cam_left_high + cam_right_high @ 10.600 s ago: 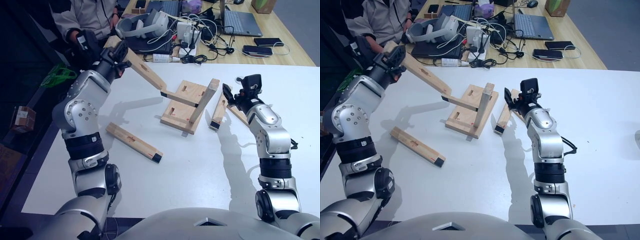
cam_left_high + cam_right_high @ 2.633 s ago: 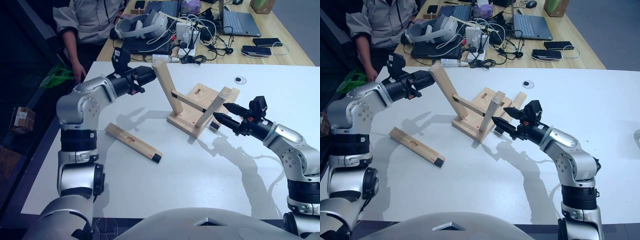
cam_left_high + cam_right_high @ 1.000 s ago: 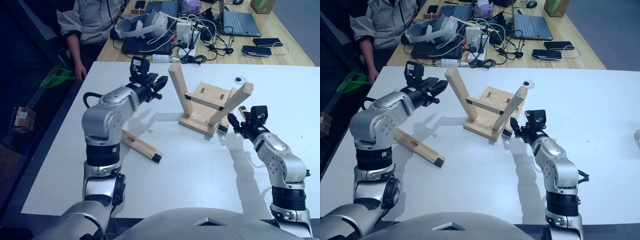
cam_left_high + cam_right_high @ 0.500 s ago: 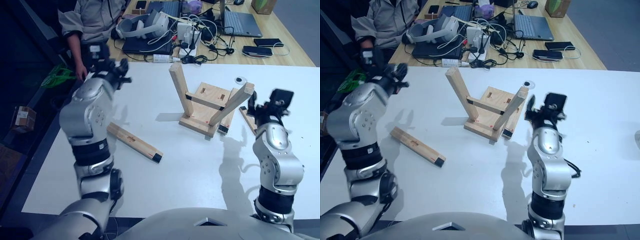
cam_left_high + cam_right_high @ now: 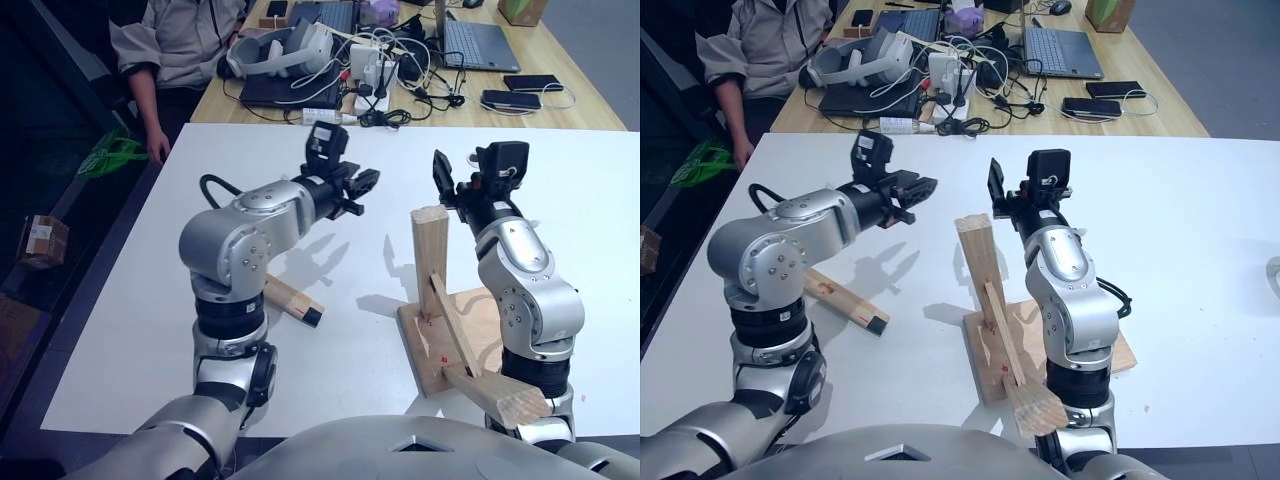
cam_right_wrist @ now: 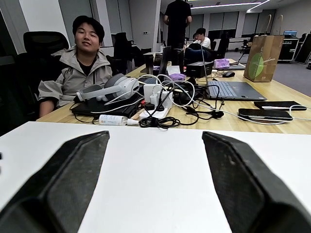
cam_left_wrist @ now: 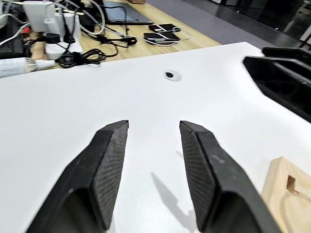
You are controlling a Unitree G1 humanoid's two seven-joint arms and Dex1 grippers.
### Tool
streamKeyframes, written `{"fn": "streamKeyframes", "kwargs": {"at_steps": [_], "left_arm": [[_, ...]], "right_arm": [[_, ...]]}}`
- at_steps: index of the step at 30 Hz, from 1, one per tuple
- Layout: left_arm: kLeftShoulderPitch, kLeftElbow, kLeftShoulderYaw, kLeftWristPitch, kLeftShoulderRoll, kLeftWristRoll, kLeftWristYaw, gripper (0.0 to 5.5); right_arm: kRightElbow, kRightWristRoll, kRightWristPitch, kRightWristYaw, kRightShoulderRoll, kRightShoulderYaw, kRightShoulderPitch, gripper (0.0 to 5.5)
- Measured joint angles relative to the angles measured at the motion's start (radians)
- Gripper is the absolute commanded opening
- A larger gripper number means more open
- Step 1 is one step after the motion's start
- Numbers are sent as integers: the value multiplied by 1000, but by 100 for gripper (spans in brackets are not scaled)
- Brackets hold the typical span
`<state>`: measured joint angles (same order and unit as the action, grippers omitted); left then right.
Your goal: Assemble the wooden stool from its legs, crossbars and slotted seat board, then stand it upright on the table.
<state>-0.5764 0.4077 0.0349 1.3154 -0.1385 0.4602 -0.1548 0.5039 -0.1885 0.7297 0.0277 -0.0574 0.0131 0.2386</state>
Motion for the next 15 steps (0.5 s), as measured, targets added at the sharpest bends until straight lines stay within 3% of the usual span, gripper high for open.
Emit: {"fn": "streamKeyframes", "kwargs": {"at_steps": [15], "left_arm": [[-43, -40, -5, -59, -16, -28, -3, 194]], "right_arm": [[-49, 19, -45, -21, -2, -16, 0, 357]]}}
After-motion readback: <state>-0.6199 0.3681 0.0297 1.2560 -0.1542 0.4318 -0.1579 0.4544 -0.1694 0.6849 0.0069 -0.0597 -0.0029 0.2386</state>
